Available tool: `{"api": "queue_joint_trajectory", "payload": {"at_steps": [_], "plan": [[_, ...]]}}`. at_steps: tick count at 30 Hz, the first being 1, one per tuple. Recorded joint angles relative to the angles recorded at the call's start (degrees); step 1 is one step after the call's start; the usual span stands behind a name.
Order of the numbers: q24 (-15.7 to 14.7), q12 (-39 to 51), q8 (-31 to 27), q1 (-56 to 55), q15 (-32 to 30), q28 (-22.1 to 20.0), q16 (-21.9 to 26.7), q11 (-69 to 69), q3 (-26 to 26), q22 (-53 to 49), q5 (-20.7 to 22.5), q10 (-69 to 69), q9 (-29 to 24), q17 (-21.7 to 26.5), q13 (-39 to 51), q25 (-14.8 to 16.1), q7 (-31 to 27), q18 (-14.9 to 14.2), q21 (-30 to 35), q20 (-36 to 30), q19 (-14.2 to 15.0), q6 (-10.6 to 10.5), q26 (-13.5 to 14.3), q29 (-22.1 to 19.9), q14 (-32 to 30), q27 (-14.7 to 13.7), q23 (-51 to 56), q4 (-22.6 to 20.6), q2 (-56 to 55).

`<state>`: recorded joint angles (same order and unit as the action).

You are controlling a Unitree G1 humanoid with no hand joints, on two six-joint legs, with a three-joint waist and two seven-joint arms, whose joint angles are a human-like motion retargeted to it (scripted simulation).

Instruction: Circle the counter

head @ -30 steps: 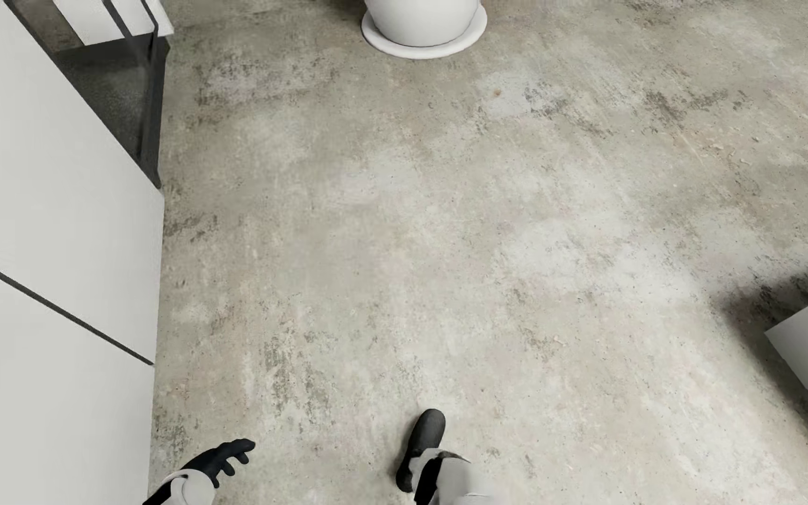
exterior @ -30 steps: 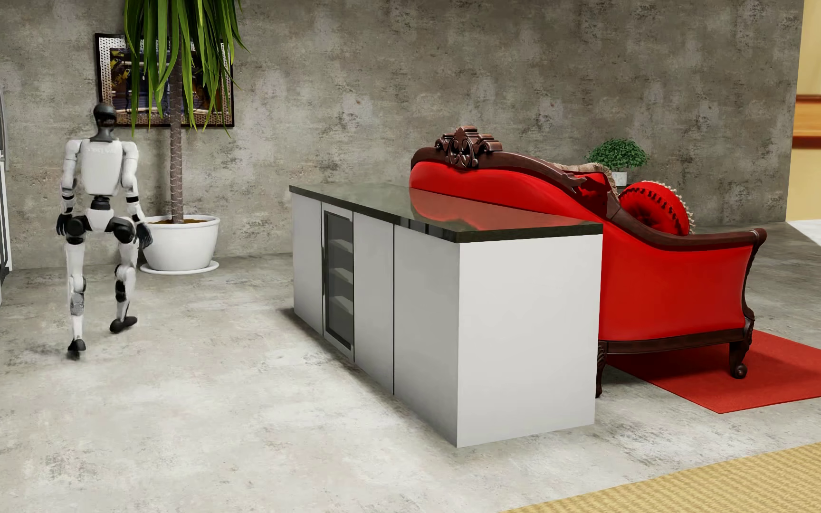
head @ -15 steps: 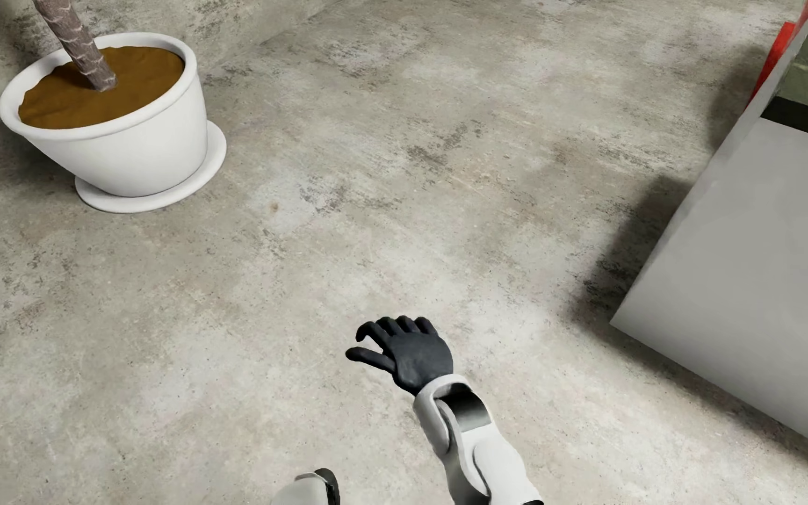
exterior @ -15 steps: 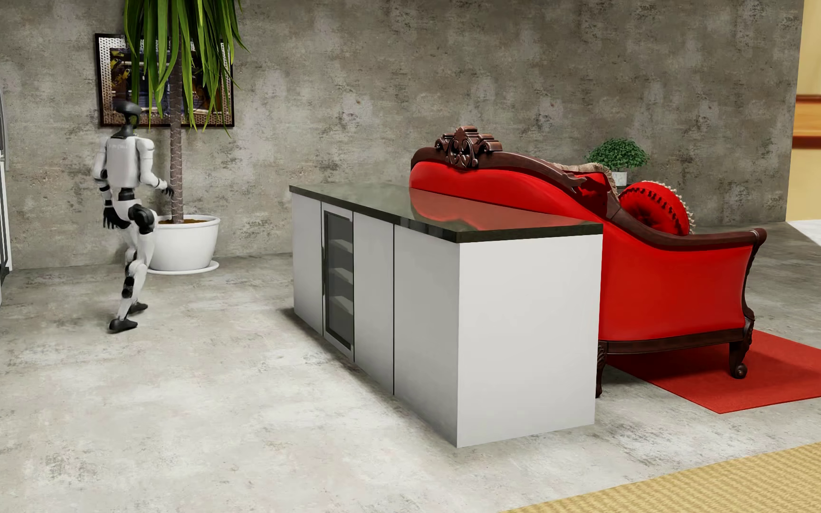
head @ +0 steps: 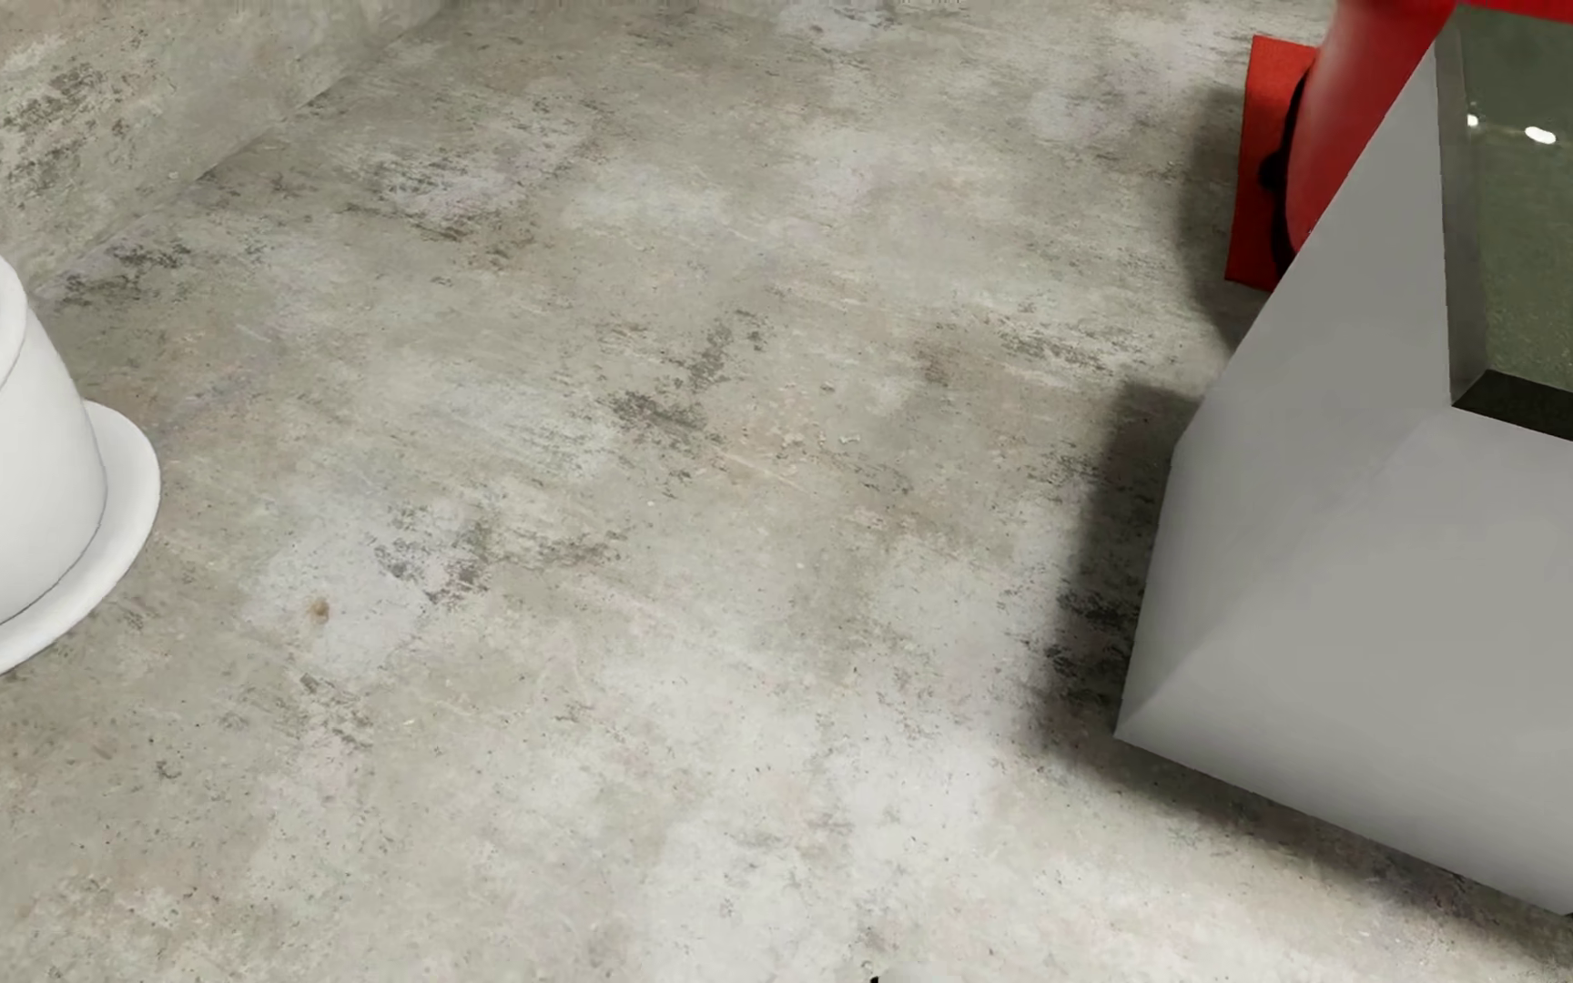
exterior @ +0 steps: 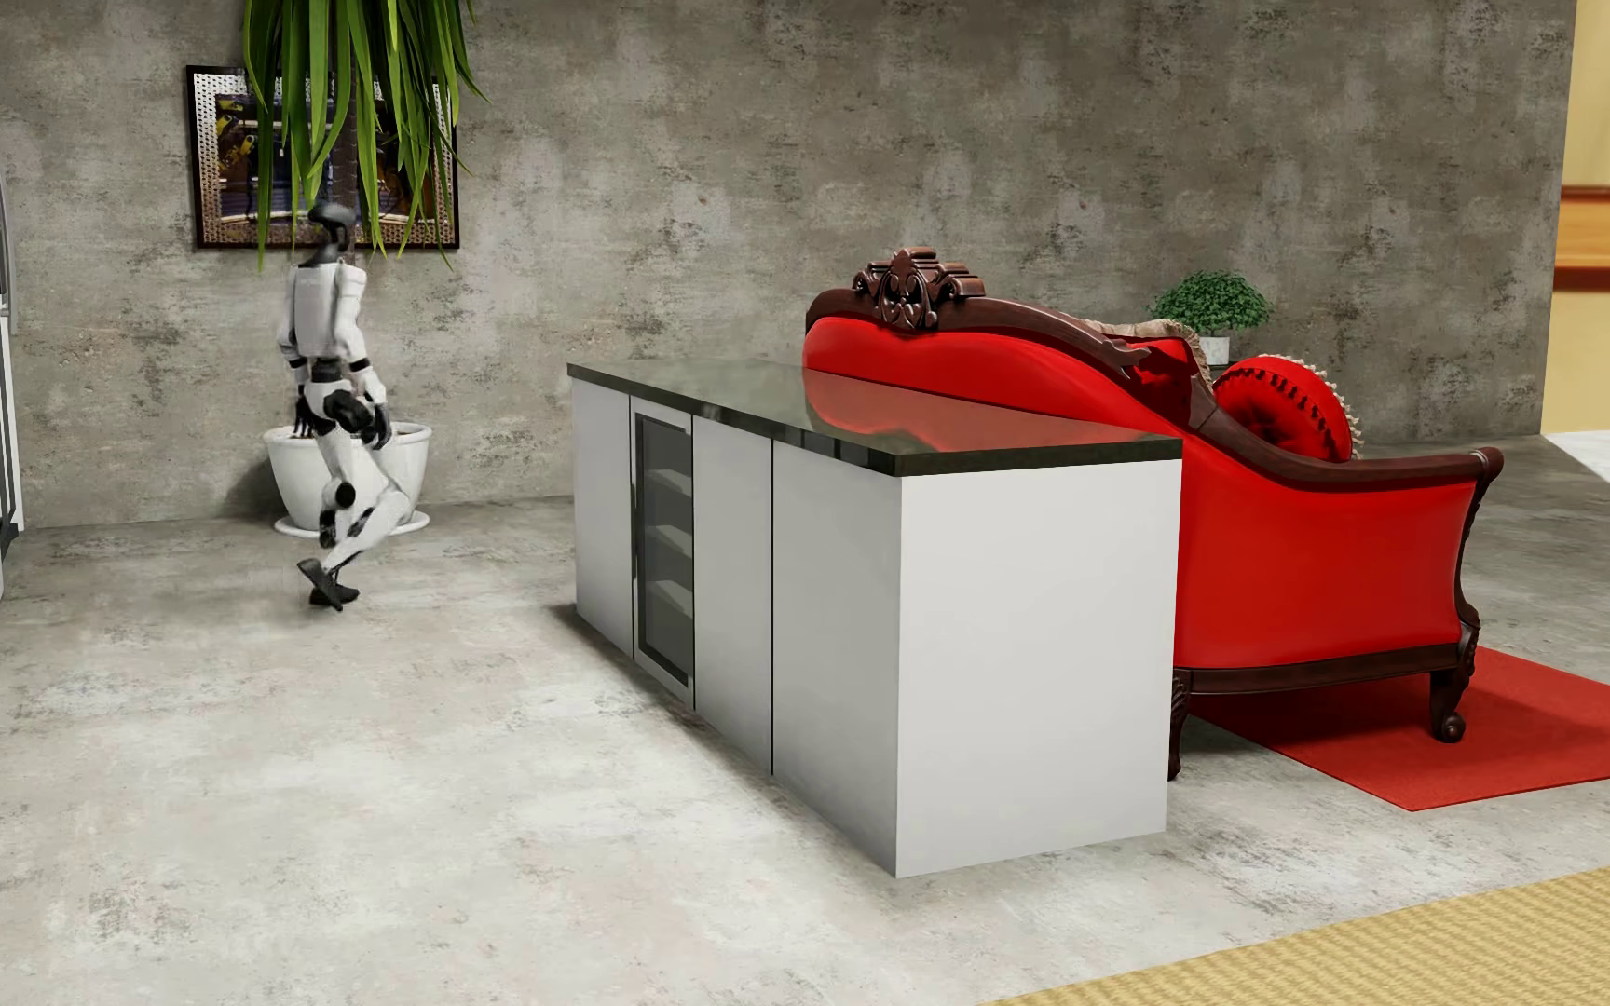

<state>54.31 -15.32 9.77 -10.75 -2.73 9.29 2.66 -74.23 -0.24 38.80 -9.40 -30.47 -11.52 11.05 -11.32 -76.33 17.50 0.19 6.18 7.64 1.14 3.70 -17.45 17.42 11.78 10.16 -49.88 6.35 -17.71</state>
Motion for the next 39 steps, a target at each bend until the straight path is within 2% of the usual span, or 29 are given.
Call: {"api": "queue_joint_trajectory", "payload": {"at_steps": [2,4,6,8,9,11,12,13,15,16,17,18,19,20,21,22,23,25,27,28,29,31,32,33,35,36,37,38,39], "plan": [[-0.32,2.05,0.98,4.58,2.44,-0.34,0.29,10.7,-1.34,0.08,0.19,2.39,0.33,-5.57,-7.33,13.87,0.51,-0.75,-15.85,0.47,-0.48,0.65,0.76,-5.48,2.3,4.56,6.35,-1.44,-6.26],[0.03,5.53,5.32,8.41,2.43,-0.31,1.32,32.36,-2.18,0.52,-1.38,4.49,0.69,-10.34,-11.59,20.3,0.56,-1.7,-21.74,-0.59,-1.38,0.97,0.41,-14.57,4.4,8.25,10.59,-2.53,-7.46],[1.34,10.48,11.79,11.95,-2.85,0.17,2.37,59.38,-2.67,2.82,-2.01,7.08,1.03,-13.46,-13.78,19.65,-0.08,-2.64,-21.04,-3.19,-1.28,1.09,-0.24,-18.4,5.92,11.35,11.29,-4.15,-5.33],[3.02,14.87,10.47,16.05,3.16,0.56,2.81,68.55,-2.93,5.32,-1.94,9.22,1.13,-13.85,-13.97,14.88,-0.36,-3.61,-16.66,-6.26,6.96,0.9,-0.16,-13.63,7.97,12.16,9.72,-5.88,-8.77],[3.57,15.62,7.29,18.58,1.51,0.3,2.89,65.54,-3.01,5.03,-1.95,10.17,1.09,-12.76,-13.13,10.26,-0.01,-4.21,-12.91,-7.19,2.43,0.57,0.3,-10.86,8.87,10.26,8.54,-6.12,-10.99],[2.84,14.89,9.97,23.88,-1.21,-0.92,2.25,58.96,-3.38,2.09,-3.92,11.65,1.19,-11.27,-11.56,1.2,-0.01,-5.59,-8.89,-8.12,-4.03,-0.04,2.04,-10.45,9.58,8.4,9.28,-6.25,-11.3],[1.69,14.47,14.16,25.9,-2.71,-0.65,1.94,55.55,-3.71,0.62,-6.38,11.83,1.39,-12.63,-12.06,0.49,-1.43,-6.24,-10.92,-8.95,-7.88,-0.43,2.92,-12.78,8.63,8.63,11.99,-5.82,-10.14],[0.01,13.53,16.42,27.8,-6.77,-0.27,1.85,52.93,-4.22,-1.1,-7.85,10.74,1.6,-14.84,-12.6,2.41,-2.86,-6.02,-14.34,-9.66,-11.23,-1.07,3.82,-15.28,6.5,9.56,14.96,-4.99,-8.79],[-2.96,8.93,17.02,28.05,-0.77,-0.06,2.24,45.4,-4.81,-5.54,-6.85,2.96,1.6,-18.45,-9.84,11.67,-3.88,-4.27,-20.41,-9.22,-11.24,-3.48,3.73,-17.7,0.26,10.45,16.33,-1.38,-7.49],[-3.62,6.05,17.22,25.46,1.77,-0.39,1.97,44.16,-4.8,-7.4,-4.91,-4.5,1.49,-18.21,-6.7,14.77,-2.84,-1.78,-21.38,-8.15,-11.03,-4.86,2.42,-16.08,-5.01,10.94,13.83,1.47,-6.29],[-3.82,3.29,17.02,22.24,3.05,-0.21,1.4,45.09,-4.57,-8.45,-2.17,-13.38,1.45,-16.48,-2.48,14.35,-1.44,-0.31,-20.03,-7.1,-10.8,-6.13,1.22,-12.85,-9.99,12.15,9.53,5.04,-4.27],[-3.56,0.79,16.25,18.2,3.85,0.87,0.93,46.96,-4.12,-8.94,0.88,-21.63,1.41,-13.63,2.03,9.81,-1.09,2.01,-16.06,-6.6,-10.55,-7.3,0.45,-9.97,-15.8,12.82,4.65,8.01,-1.97],[-3.05,-0.77,15.18,13.32,4.45,1.59,0.42,48.97,-3.53,-8.24,3.57,-27.27,1.35,-10.53,6.91,1.58,-3.98,0.62,-9.14,-6.53,-10.28,-8.32,-0.18,-5.49,-17.88,11.08,0.51,7.38,0.28],[-2.06,-1.97,13.9,8.62,4.94,2.58,0.22,51.09,-3.1,-7.47,5.75,-29.83,1.43,-7.74,11.61,-7.51,-7.33,-0.91,-2.15,-6.5,-10.03,-8.97,-0.42,-3.08,-13.43,7.14,-1.11,4.83,2.49],[-0.94,-2.94,12.62,4.89,5.5,3.73,0.51,52.79,-2.78,-6.7,7.65,-29.59,1.67,-6.32,15.63,-13.68,-8.37,-0.23,1.68,-6.33,-9.8,-9.38,-0.62,-3.19,-6.87,3.61,-0.53,4.35,4.35],[-0.59,-3.48,11.2,2.19,5.95,4.16,0.93,54.82,-2.49,-5.82,9.46,-26.69,2.0,-6.17,18.61,-16.14,-6.38,2.05,2.25,-5.78,-9.55,-9.75,-0.74,-5.11,-3.34,1.94,1.45,6.31,6.38],[-0.51,-4.03,9.69,0.54,6.19,3.98,1.15,57.32,-2.11,-5.2,11.16,-21.14,2.32,-7.39,20.63,-14.18,-3.42,2.81,-0.1,-5.07,-9.25,-10.17,-0.85,-8.57,-1.66,1.43,4.45,8.49,8.78],[-0.26,-4.45,6.52,-1.61,7.02,3.78,1.34,61.31,-1.13,-4.3,13.69,-4.29,2.66,-11.21,23.24,-0.64,3.33,5.99,-7.64,-4.22,-8.64,-11.03,-0.83,-14.55,-1.74,0.59,11.09,9.49,12.81],[-0.84,-4.42,3.69,-5.39,9.76,3.26,0.97,61.53,-0.36,-4.35,14.84,8.39,2.36,-12.52,24.4,12.41,3.89,1.8,-9.71,-3.41,-8.12,-11.25,-0.42,-17.16,-6.28,-2.07,16.28,4.89,15.62],[-0.59,-4.3,2.9,-7.57,11.5,3.2,0.93,61.0,-0.28,-4.46,15.12,11.51,2.22,-11.97,24.28,15.49,3.24,0.3,-8.93,-3.79,-7.89,-11.14,0.0,-18.02,-10.01,-2.41,17.98,2.34,17.07],[-0.21,-3.91,3.05,-8.58,13.38,3.21,0.94,60.45,-0.53,-4.69,15.37,12.6,2.22,-10.87,23.37,16.25,8.38,0.95,-7.75,-4.34,-7.61,-11.12,0.28,-19.19,-11.8,-2.3,19.39,1.98,18.82],[0.01,-3.32,4.17,-6.3,17.23,3.12,0.91,57.97,-1.16,-5.65,16.73,11.13,2.75,-8.16,19.97,12.04,25.78,2.96,-4.5,-4.77,-7.31,-10.97,0.3,-19.07,-8.07,-0.58,20.18,4.18,22.29],[-0.29,-3.37,4.63,-3.84,18.97,2.6,0.63,56.48,-1.07,-6.4,17.56,10.68,3.26,-6.98,17.52,9.76,29.61,10.14,-3.34,-4.44,-7.11,-10.7,0.34,-18.87,-6.95,-0.1,19.4,4.49,24.29],[-1.33,-3.37,4.5,-1.61,18.88,1.57,-0.4,55.25,-0.86,-6.92,17.71,11.22,3.88,-5.6,14.81,7.45,29.01,13.25,-2.62,-3.75,-7.11,-10.13,0.63,-17.37,-5.17,0.75,17.59,3.96,26.24],[-3.21,-1.92,5.87,2.48,12.35,0.33,-2.21,43.5,-0.55,-4.7,15.77,8.58,4.58,-4.86,7.94,6.74,27.41,11.95,-5.5,-2.6,-4.8,-7.89,-0.22,-14.48,-1.68,4.72,12.1,4.11,25.88],[-3.16,-1.21,6.37,3.85,6.4,-0.11,-3.12,32.79,-0.3,-3.57,13.25,7.6,4.82,-5.76,4.16,7.68,26.64,10.68,-8.35,-2.43,-0.98,-6.56,-1.45,-14.22,-0.32,8.6,8.48,3.54,21.97],[-2.11,0.28,5.53,5.6,1.14,-0.5,-3.96,21.02,-0.04,-1.59,10.79,7.99,5.07,-6.25,-0.15,8.61,26.25,9.22,-10.59,-2.56,6.26,-5.28,-1.33,-12.91,0.58,12.41,6.11,2.55,16.84],[-0.9,1.28,3.79,7.55,-3.54,-1.15,-4.39,10.61,0.27,-0.53,9.43,8.66,5.23,-6.54,-4.64,9.05,25.79,7.56,-11.55,-3.12,5.99,-3.93,-0.18,-10.77,1.19,14.63,4.02,1.83,11.35],[-0.86,2.14,3.57,9.21,-3.85,-1.96,-4.68,3.14,0.53,-0.08,6.58,9.15,5.26,-6.32,-9.3,7.89,24.97,5.87,-10.54,-3.14,3.77,-2.59,1.0,-7.98,1.71,14.29,2.27,1.45,6.5]]}}
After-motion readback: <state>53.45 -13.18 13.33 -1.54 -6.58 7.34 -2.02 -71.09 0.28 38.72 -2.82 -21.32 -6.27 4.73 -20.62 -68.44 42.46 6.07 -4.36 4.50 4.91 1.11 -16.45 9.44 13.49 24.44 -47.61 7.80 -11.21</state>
